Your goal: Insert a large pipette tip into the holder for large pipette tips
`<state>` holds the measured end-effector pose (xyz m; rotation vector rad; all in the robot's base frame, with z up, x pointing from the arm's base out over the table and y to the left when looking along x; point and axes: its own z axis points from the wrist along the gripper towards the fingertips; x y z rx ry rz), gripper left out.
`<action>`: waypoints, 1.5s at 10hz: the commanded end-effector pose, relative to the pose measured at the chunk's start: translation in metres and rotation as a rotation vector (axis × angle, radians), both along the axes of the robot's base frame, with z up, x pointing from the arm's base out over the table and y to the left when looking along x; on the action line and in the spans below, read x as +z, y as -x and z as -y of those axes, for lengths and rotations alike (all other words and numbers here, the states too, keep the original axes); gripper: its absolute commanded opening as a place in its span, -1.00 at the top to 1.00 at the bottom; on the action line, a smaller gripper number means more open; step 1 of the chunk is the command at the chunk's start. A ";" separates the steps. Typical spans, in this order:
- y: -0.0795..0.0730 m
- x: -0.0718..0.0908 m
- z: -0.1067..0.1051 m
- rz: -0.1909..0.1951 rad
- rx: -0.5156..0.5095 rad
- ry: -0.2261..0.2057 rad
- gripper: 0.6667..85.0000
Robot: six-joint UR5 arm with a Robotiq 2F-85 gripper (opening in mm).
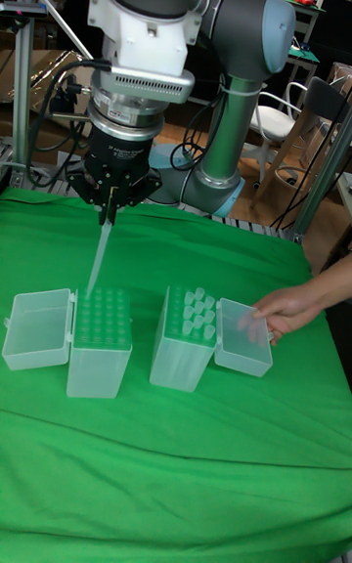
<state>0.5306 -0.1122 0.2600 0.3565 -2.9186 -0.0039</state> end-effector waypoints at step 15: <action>0.001 -0.058 -0.023 -0.003 0.020 -0.056 0.25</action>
